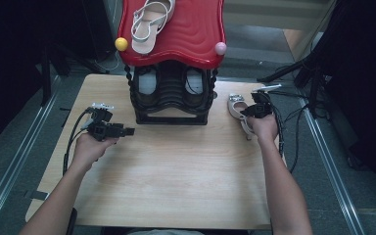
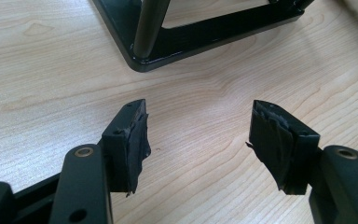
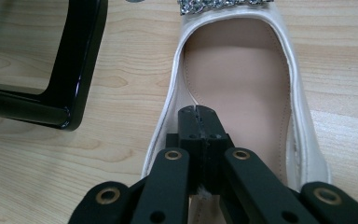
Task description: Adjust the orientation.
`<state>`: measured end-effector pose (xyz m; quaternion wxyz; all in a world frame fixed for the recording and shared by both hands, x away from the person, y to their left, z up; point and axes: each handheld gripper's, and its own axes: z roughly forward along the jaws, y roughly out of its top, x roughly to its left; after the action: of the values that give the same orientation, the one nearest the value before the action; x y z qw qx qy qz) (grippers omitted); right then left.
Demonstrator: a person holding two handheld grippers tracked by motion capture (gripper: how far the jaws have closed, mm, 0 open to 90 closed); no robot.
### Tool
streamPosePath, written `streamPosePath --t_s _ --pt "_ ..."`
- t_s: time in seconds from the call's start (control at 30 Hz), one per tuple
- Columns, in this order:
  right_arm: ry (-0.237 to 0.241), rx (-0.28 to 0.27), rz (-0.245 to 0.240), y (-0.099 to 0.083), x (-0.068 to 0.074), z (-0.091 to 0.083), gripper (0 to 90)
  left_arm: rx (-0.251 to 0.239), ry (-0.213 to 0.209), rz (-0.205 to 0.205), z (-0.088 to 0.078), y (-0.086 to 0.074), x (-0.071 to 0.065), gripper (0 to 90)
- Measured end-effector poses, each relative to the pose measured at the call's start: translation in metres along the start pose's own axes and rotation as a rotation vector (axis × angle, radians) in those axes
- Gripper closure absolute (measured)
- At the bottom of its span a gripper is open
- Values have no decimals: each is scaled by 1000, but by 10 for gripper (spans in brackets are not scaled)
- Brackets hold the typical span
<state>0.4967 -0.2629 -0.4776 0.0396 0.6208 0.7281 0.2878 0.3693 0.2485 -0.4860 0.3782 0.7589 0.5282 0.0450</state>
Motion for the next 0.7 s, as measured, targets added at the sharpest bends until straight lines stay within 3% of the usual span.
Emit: streamPosePath --t_s 0.1,0.17,0.4,0.53,0.7 --pt "15 -12 14 1 0 0 900 -4 0 -5 1 0 0 376" --pt "52 -41 34 2 0 -1 900 0 0 -4 1 0 1 376" --pt "-7 -6 -3 10 7 0 900 10 0 -6 1 0 2 375" --pt "-2 -9 2 10 5 -1 900 10 4 -4 1 0 3 374" --pt "36 -58 -3 12 7 -8 848 11 -1 -5 1 0 2 374"
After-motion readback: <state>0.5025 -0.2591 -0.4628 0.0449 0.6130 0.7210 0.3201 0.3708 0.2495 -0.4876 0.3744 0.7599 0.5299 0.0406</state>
